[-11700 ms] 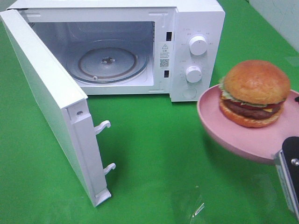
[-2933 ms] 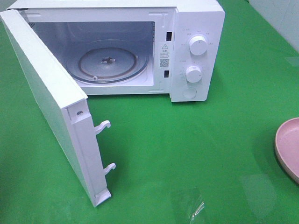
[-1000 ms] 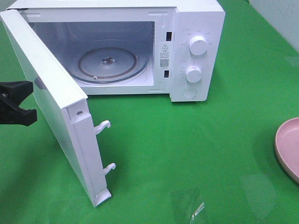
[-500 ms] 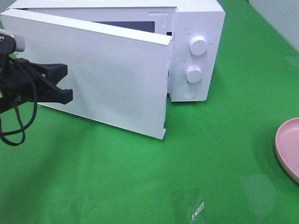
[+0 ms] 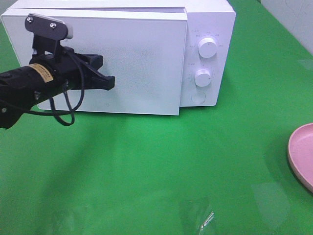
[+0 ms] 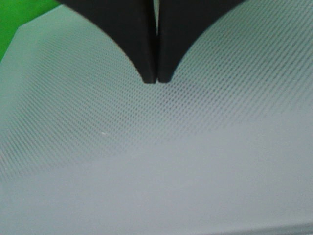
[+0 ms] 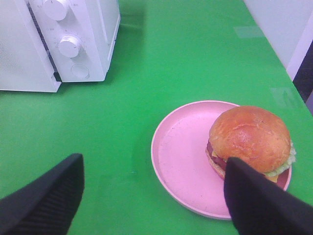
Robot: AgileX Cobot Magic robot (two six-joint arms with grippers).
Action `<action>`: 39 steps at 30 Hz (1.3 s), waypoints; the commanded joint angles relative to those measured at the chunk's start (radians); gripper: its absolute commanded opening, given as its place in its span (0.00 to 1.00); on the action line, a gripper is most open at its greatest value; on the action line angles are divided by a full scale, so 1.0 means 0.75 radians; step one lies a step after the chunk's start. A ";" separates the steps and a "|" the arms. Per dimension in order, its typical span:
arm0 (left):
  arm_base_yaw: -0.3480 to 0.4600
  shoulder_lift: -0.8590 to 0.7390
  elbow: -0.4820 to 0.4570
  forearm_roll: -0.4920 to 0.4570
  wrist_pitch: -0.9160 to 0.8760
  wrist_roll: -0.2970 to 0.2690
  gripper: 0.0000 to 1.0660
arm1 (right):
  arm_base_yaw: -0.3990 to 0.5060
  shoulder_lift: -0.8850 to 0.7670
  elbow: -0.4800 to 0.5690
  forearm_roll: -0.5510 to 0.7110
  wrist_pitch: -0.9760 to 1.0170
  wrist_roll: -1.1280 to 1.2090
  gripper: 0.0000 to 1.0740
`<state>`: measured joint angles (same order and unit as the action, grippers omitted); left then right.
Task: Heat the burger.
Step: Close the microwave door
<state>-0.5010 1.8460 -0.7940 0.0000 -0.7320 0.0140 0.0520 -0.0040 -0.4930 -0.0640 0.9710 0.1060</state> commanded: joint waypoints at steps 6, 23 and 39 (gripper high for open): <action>-0.056 0.093 -0.160 -0.096 0.055 0.033 0.00 | -0.008 -0.036 0.000 -0.007 -0.012 0.001 0.71; -0.095 0.225 -0.419 -0.181 0.123 0.037 0.00 | -0.008 -0.036 0.000 -0.007 -0.012 0.001 0.71; -0.237 0.103 -0.373 -0.219 0.519 0.032 0.01 | -0.008 -0.036 0.000 -0.007 -0.012 0.001 0.71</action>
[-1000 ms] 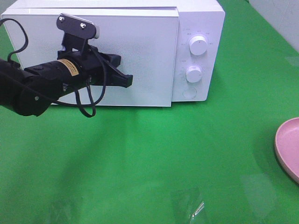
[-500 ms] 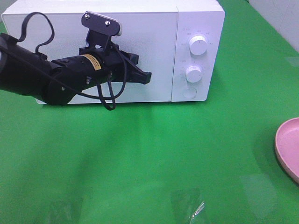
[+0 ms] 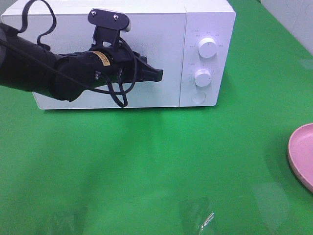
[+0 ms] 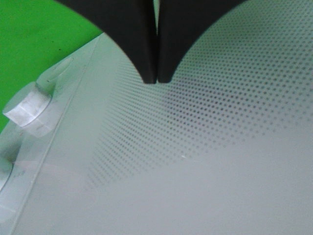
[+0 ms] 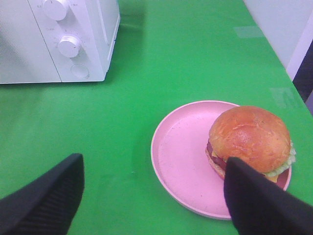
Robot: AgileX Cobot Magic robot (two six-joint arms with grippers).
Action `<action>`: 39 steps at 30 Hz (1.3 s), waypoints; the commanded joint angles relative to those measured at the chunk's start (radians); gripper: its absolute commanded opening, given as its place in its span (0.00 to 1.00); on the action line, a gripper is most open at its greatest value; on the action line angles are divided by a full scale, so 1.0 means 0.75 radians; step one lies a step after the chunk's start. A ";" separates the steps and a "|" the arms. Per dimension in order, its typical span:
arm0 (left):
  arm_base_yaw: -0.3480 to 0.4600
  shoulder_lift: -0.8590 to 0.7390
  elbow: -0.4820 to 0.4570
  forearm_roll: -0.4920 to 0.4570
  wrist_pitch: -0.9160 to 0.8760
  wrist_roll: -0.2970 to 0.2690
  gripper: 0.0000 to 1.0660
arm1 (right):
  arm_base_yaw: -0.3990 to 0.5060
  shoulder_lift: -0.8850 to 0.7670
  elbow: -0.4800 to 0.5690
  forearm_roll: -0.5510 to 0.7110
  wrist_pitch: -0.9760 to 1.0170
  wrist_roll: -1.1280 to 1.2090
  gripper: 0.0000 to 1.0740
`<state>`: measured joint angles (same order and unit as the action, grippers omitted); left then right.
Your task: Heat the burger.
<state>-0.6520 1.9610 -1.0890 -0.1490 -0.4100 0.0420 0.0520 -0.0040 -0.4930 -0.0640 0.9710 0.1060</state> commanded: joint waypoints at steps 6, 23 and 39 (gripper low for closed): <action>-0.100 -0.148 0.036 -0.019 0.431 -0.005 0.44 | -0.008 -0.036 0.000 -0.007 -0.012 0.001 0.71; -0.140 -0.443 0.036 -0.032 1.501 -0.003 0.93 | -0.008 -0.036 0.000 -0.007 -0.012 0.001 0.71; 0.217 -0.711 0.036 0.004 1.943 -0.048 0.92 | -0.008 -0.036 0.000 -0.007 -0.012 0.001 0.71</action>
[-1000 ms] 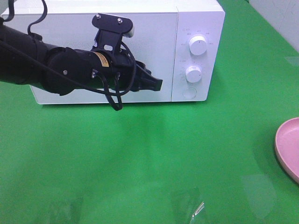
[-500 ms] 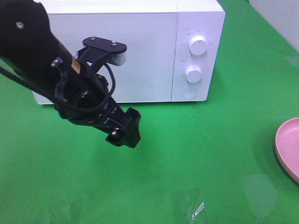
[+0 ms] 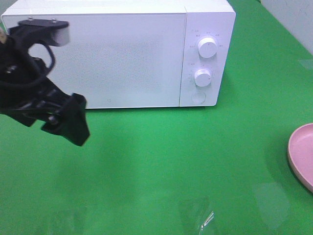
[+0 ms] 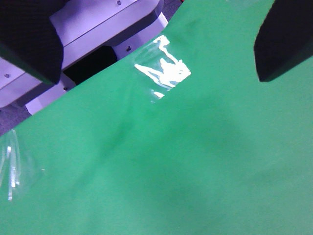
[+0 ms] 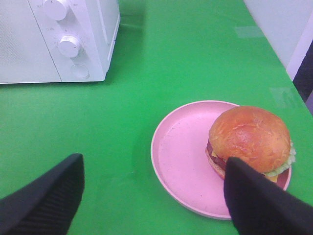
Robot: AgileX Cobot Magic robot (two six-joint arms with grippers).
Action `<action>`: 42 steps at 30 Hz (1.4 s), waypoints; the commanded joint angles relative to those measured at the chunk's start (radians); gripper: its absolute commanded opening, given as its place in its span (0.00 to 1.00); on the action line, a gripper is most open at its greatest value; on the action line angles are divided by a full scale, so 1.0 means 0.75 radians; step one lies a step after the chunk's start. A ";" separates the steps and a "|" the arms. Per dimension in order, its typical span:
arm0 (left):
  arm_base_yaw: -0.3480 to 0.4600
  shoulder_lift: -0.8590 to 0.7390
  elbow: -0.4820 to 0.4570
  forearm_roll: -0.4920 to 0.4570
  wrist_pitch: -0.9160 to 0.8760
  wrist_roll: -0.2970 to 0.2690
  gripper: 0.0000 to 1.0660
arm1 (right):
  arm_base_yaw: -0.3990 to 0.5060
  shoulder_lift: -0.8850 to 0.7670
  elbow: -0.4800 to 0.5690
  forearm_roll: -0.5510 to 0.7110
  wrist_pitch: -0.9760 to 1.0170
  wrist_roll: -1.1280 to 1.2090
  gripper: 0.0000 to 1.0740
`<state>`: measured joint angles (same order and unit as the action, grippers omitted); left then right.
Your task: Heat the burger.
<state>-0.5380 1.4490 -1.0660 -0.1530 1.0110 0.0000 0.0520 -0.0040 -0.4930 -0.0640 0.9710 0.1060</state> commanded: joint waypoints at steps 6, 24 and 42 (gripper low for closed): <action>0.480 -0.125 0.005 0.023 0.256 0.104 0.92 | -0.008 -0.036 0.000 -0.007 -0.012 0.001 0.71; 0.573 -0.588 0.315 0.073 0.223 0.120 0.92 | -0.008 -0.036 0.000 -0.007 -0.012 0.001 0.71; 0.576 -1.356 0.729 0.139 0.081 0.125 0.92 | -0.008 -0.036 0.000 -0.005 -0.013 0.001 0.71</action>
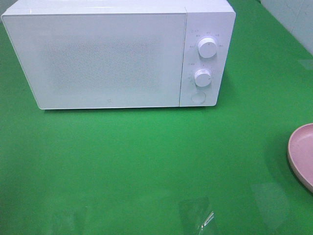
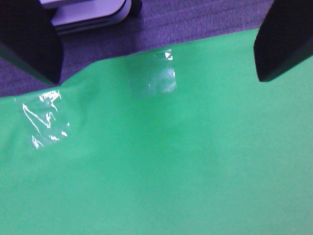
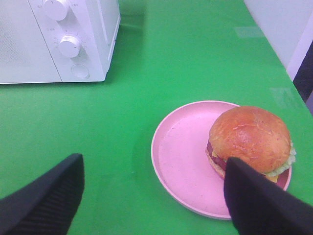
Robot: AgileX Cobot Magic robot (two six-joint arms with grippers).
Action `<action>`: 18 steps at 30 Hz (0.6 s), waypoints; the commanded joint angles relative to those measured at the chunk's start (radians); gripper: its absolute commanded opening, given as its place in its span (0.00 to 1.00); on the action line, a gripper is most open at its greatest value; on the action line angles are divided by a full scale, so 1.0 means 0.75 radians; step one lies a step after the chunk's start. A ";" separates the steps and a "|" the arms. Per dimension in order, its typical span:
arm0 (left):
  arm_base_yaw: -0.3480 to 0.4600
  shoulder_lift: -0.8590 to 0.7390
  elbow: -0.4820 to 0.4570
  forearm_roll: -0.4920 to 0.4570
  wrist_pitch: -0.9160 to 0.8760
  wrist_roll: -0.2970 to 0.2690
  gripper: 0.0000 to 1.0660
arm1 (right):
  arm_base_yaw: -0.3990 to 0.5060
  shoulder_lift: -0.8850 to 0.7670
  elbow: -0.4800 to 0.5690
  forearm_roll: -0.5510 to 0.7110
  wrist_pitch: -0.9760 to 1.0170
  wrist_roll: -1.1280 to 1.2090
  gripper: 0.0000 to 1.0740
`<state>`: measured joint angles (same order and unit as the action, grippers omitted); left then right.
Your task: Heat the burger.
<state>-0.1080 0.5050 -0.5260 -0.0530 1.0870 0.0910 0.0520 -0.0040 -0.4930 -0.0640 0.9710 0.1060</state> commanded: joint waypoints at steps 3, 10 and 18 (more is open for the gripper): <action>0.003 -0.256 0.009 -0.024 -0.020 -0.001 0.92 | -0.008 -0.036 0.000 -0.005 -0.013 0.001 0.71; 0.085 -0.545 0.009 -0.033 -0.023 -0.001 0.92 | -0.008 -0.036 0.000 -0.005 -0.013 0.001 0.71; 0.147 -0.709 0.009 -0.033 -0.024 -0.001 0.92 | -0.008 -0.036 0.000 -0.005 -0.013 0.001 0.71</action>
<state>-0.0020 -0.0030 -0.5220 -0.0720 1.0820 0.0910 0.0520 -0.0040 -0.4930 -0.0640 0.9710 0.1060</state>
